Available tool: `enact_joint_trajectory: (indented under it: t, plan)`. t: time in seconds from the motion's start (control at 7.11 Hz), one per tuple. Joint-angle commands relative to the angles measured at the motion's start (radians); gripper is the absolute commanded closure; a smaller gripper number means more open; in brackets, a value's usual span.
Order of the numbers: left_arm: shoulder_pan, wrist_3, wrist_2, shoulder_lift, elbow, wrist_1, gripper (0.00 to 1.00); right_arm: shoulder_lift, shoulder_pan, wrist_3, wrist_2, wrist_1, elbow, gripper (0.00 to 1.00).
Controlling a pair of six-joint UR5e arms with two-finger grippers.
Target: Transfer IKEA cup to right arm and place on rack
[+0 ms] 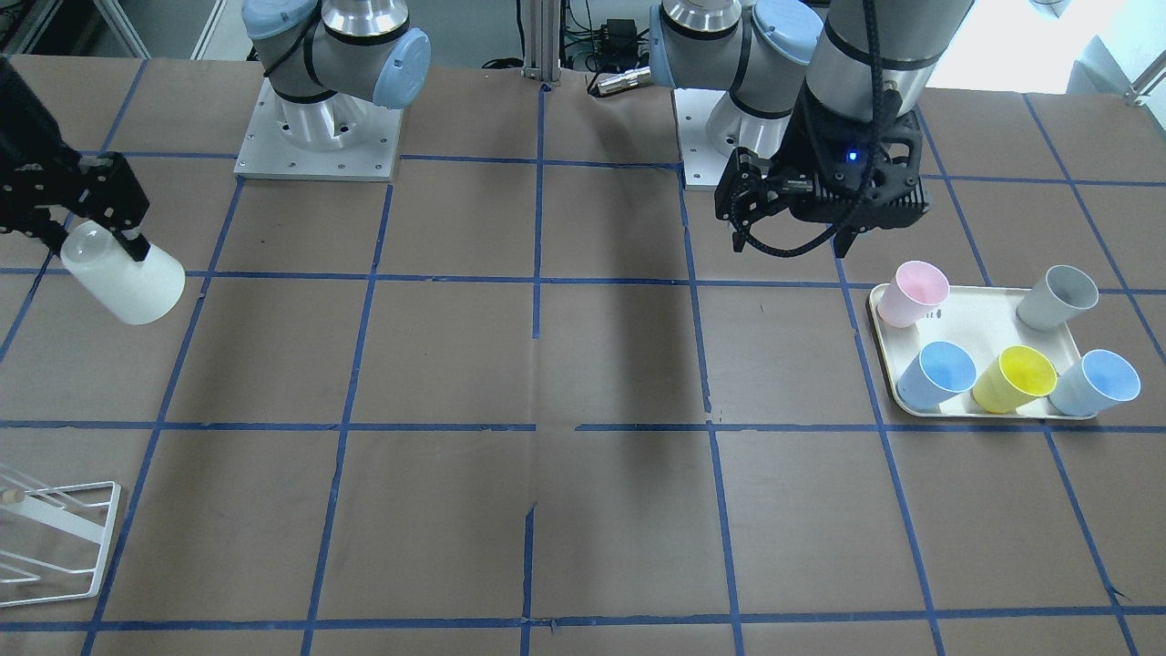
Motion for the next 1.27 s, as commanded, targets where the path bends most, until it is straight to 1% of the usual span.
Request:
enact_joint_trajectory:
  t: [0.0, 0.14, 0.28, 0.56, 0.84, 0.99, 1.13]
  plan:
    - [0.084, 0.009, -0.056, 0.052, -0.039, -0.027, 0.0, 0.069, -0.042, -0.122, -0.06, -0.116, -0.002, 0.86]
    - [0.113, 0.106, -0.055, 0.08, -0.082, -0.009, 0.0, 0.104, -0.052, -0.165, -0.067, -0.175, -0.002, 0.86]
    - [0.11, 0.103, -0.058, 0.083, -0.1, 0.014, 0.0, 0.129, -0.099, -0.21, -0.06, -0.232, -0.002, 0.86]
    - [0.107, 0.097, -0.075, 0.078, -0.084, 0.014, 0.0, 0.189, -0.116, -0.253, -0.054, -0.32, -0.02, 0.86]
    - [0.093, 0.097, -0.072, 0.08, -0.081, 0.003, 0.0, 0.238, -0.118, -0.252, -0.05, -0.323, -0.058, 0.86]
    - [0.042, 0.095, -0.063, 0.075, -0.073, 0.011, 0.0, 0.255, -0.118, -0.249, -0.048, -0.323, -0.064, 0.86]
    - [0.028, 0.095, -0.046, 0.071, -0.062, 0.003, 0.0, 0.275, -0.118, -0.25, -0.048, -0.36, -0.066, 0.86]
